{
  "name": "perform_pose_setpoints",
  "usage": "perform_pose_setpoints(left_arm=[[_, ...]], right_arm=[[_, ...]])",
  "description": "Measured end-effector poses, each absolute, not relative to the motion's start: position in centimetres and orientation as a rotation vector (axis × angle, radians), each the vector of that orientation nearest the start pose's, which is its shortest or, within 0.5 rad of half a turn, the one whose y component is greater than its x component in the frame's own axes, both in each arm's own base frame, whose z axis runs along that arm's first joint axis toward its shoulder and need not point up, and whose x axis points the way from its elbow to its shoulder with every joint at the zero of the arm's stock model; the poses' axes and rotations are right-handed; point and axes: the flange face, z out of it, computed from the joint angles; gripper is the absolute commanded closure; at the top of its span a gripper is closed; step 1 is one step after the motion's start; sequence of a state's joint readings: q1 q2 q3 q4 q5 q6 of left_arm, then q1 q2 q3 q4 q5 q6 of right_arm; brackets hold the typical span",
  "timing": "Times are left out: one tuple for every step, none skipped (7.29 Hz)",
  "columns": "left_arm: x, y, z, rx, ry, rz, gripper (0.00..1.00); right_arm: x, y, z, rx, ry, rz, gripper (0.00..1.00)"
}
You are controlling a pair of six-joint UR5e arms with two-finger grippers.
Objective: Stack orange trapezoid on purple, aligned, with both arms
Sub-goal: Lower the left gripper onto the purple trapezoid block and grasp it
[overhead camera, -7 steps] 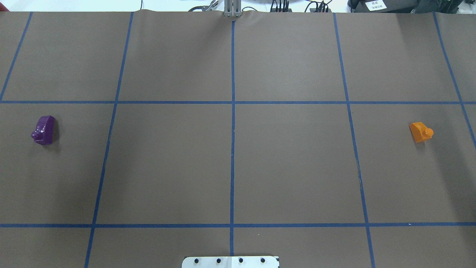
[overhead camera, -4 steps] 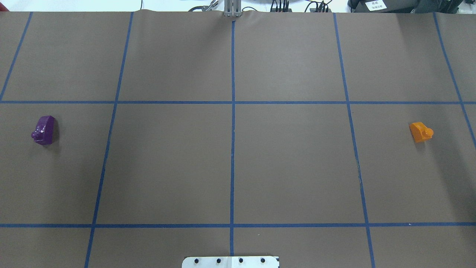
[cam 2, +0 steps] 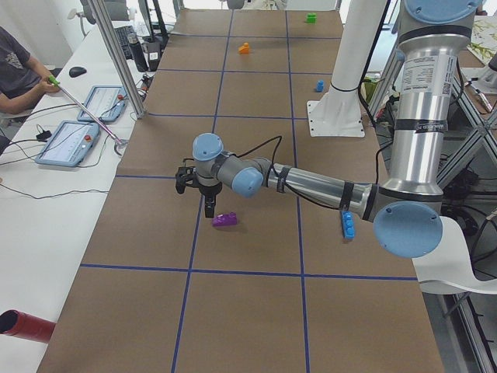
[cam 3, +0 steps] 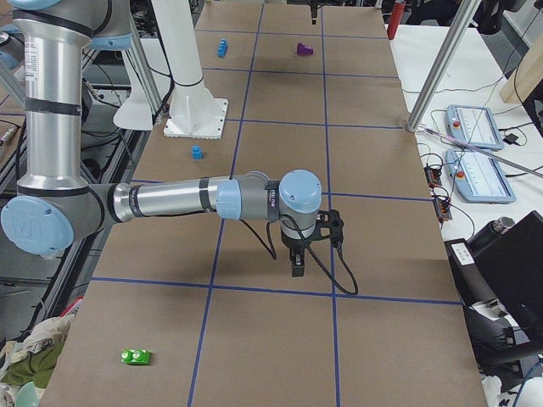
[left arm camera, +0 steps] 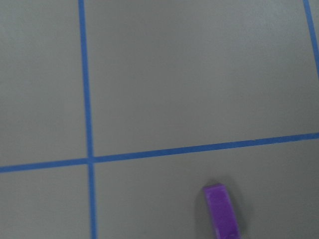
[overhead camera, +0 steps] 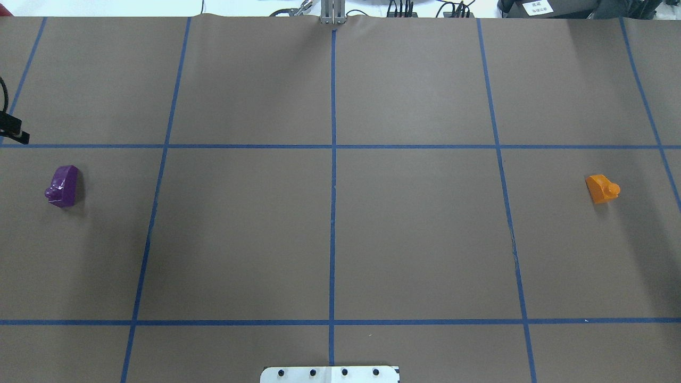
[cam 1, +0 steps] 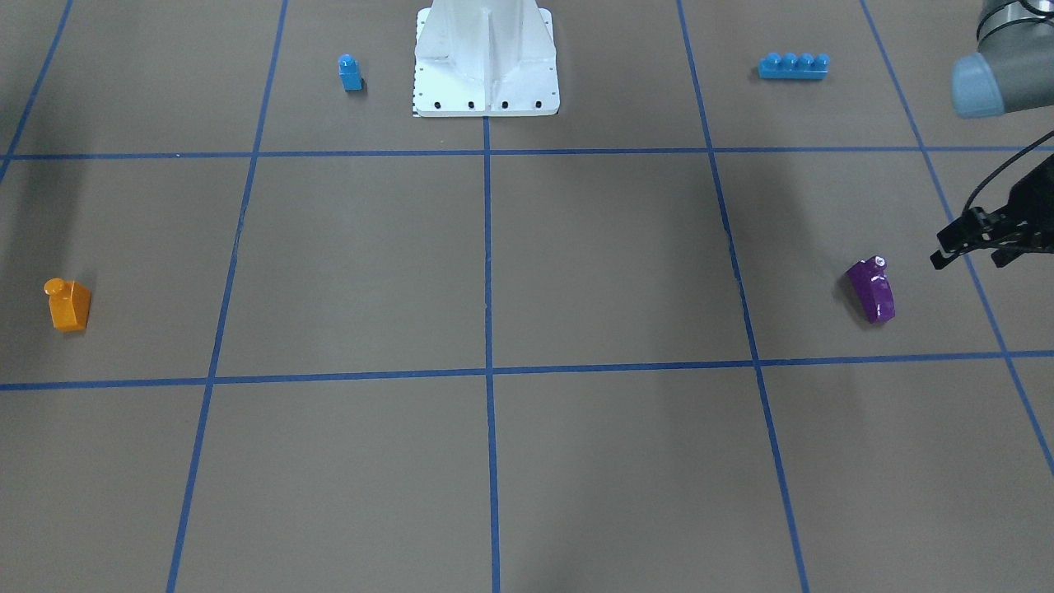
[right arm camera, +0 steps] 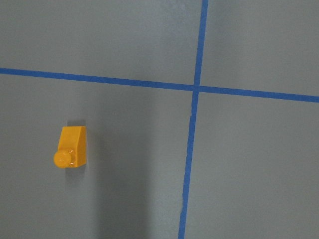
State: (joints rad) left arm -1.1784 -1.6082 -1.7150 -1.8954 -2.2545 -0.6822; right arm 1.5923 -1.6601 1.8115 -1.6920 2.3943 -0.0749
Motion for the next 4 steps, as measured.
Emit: perform_pose_setpoints(left_arm=[[16.7,-50.3,54.2,0.072,0.786,-0.123,0.00],[19.0,-49.6,54.9,0.069,0.757,-0.137,0.00],[20.2,-49.3,56.1,0.070,0.746,-0.139,0.00],[20.9,-49.3,57.8,0.080,0.751,-0.137,0.00]], right_arm=[[6.9,-45.0,59.1,0.068,-0.829,-0.062,0.00],[6.9,-45.0,59.0,0.068,-0.836,-0.062,0.00],[6.9,-45.1,59.0,0.067,-0.841,-0.061,0.00],[6.8,-45.1,59.0,0.068,-0.843,-0.061,0.00]])
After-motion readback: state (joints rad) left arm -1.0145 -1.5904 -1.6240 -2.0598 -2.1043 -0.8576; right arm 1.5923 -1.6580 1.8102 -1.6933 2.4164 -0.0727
